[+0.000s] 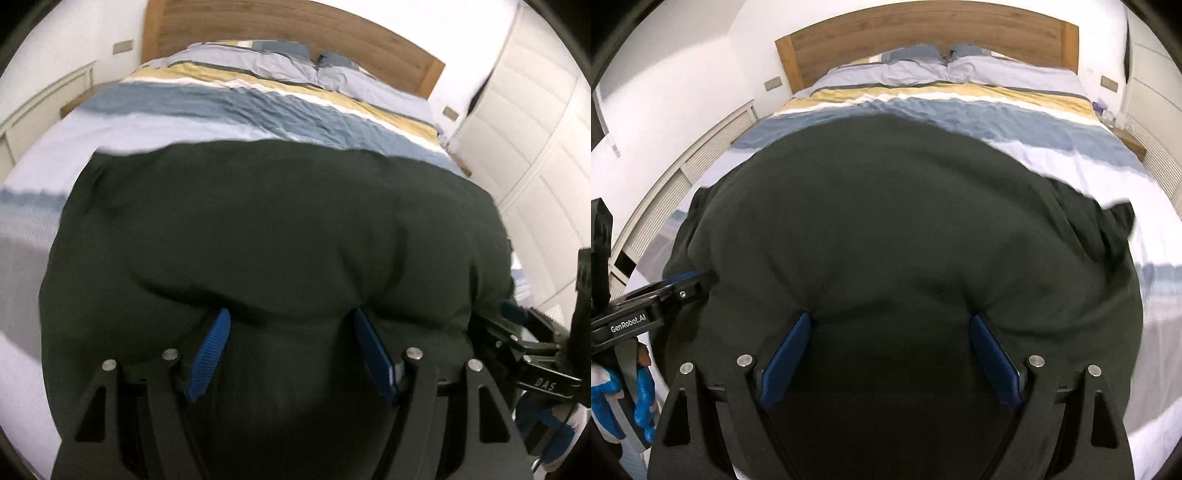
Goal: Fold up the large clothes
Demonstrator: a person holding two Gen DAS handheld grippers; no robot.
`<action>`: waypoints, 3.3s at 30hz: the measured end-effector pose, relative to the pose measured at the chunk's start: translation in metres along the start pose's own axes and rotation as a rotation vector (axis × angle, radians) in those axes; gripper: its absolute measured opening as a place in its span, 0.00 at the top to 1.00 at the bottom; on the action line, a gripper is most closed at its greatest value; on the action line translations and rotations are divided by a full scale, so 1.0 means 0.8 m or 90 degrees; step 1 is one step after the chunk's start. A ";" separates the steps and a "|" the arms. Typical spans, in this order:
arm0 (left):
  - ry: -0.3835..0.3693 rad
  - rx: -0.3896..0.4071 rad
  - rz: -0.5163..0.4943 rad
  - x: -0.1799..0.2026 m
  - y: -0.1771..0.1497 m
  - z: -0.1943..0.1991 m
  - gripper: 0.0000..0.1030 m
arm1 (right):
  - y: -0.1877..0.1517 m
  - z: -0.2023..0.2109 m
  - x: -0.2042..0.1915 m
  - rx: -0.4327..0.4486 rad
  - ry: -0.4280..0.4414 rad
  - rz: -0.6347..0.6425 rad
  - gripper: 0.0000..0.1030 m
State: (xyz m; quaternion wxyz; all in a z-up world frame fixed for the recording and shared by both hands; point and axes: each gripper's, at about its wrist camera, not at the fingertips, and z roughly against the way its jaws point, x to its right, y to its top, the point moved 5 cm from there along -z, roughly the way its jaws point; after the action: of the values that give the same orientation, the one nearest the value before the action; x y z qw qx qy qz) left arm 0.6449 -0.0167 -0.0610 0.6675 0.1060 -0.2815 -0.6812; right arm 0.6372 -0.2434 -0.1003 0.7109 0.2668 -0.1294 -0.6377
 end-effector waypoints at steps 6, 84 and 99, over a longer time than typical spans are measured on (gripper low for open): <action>0.040 -0.024 -0.025 0.005 0.054 -0.059 0.33 | 0.037 -0.049 0.024 -0.021 -0.007 -0.028 0.11; 0.104 0.028 -0.067 -0.001 -0.004 -0.016 0.19 | -0.003 -0.030 0.045 -0.046 -0.019 -0.015 0.04; 0.060 0.047 -0.034 -0.048 0.010 0.039 0.19 | -0.012 0.012 0.093 -0.052 -0.009 -0.054 0.01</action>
State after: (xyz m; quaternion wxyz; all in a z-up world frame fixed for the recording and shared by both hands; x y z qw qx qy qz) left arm 0.6387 0.0284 -0.0404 0.6571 0.1700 -0.2722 -0.6821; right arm 0.6357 -0.3182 -0.1094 0.6925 0.2385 -0.0971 -0.6739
